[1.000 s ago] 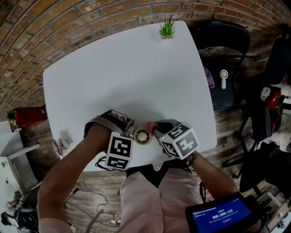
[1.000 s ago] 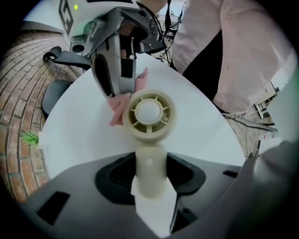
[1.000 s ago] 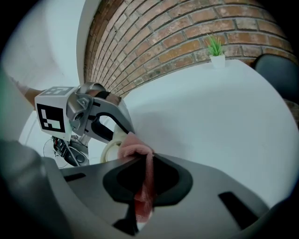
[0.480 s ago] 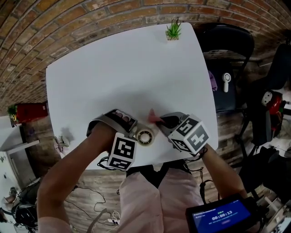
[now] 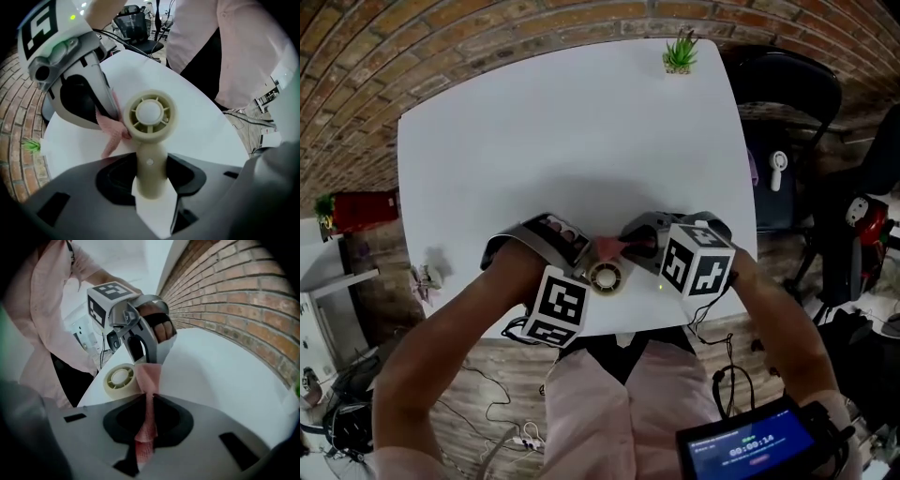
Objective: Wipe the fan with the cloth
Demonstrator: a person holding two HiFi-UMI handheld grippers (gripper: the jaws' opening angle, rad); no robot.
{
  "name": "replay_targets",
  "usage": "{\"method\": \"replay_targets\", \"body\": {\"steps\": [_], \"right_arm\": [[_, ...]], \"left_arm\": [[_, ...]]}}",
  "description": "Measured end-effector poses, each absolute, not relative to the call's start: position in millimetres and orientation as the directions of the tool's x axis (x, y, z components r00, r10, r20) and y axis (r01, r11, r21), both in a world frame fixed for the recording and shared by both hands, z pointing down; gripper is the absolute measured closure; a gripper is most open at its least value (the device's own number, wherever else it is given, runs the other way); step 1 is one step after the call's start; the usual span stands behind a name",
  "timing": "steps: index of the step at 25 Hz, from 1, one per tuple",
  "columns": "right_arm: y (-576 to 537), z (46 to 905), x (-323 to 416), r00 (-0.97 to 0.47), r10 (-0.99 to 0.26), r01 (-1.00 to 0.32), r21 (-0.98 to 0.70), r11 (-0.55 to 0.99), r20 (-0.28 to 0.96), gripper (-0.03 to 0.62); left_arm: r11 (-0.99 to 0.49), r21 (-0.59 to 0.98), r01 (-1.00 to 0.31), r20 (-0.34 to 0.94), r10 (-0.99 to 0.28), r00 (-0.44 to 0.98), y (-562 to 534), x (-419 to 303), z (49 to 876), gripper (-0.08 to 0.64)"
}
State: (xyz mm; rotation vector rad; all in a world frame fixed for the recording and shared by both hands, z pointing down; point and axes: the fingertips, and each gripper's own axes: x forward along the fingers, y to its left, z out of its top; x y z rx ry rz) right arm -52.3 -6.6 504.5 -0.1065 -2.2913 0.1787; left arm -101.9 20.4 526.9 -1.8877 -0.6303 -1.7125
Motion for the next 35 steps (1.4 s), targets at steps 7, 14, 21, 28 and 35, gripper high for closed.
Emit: {"method": "replay_targets", "body": {"steps": [7, 14, 21, 28, 35], "right_arm": [[1.0, 505.9, -69.2, -0.647, 0.220, 0.224, -0.094, 0.970, 0.730, 0.560], [4.9, 505.6, -63.3, -0.649, 0.278, 0.327, -0.070, 0.942, 0.708, 0.563], [15.2, 506.7, -48.8, -0.632, 0.280, 0.336, -0.070, 0.939, 0.723, 0.563], [26.9, 505.3, -35.4, -0.640, 0.267, 0.303, -0.083, 0.949, 0.721, 0.563], [38.4, 504.2, -31.5, -0.658, 0.238, 0.240, -0.101, 0.966, 0.714, 0.563]], "left_arm": [[-0.753, -0.056, 0.656, 0.995, 0.009, 0.095, 21.6, -101.6, 526.7, 0.365], [-0.777, -0.041, 0.629, 0.996, 0.015, 0.084, 17.9, -103.5, 527.3, 0.365], [-0.811, -0.031, 0.584, 0.996, 0.025, 0.087, 17.0, -104.4, 528.1, 0.365], [-0.861, -0.047, 0.506, 0.996, 0.001, 0.094, 13.7, -104.5, 526.7, 0.365], [-0.918, -0.041, 0.396, 0.997, -0.011, 0.079, 8.3, -107.2, 525.8, 0.365]]}}
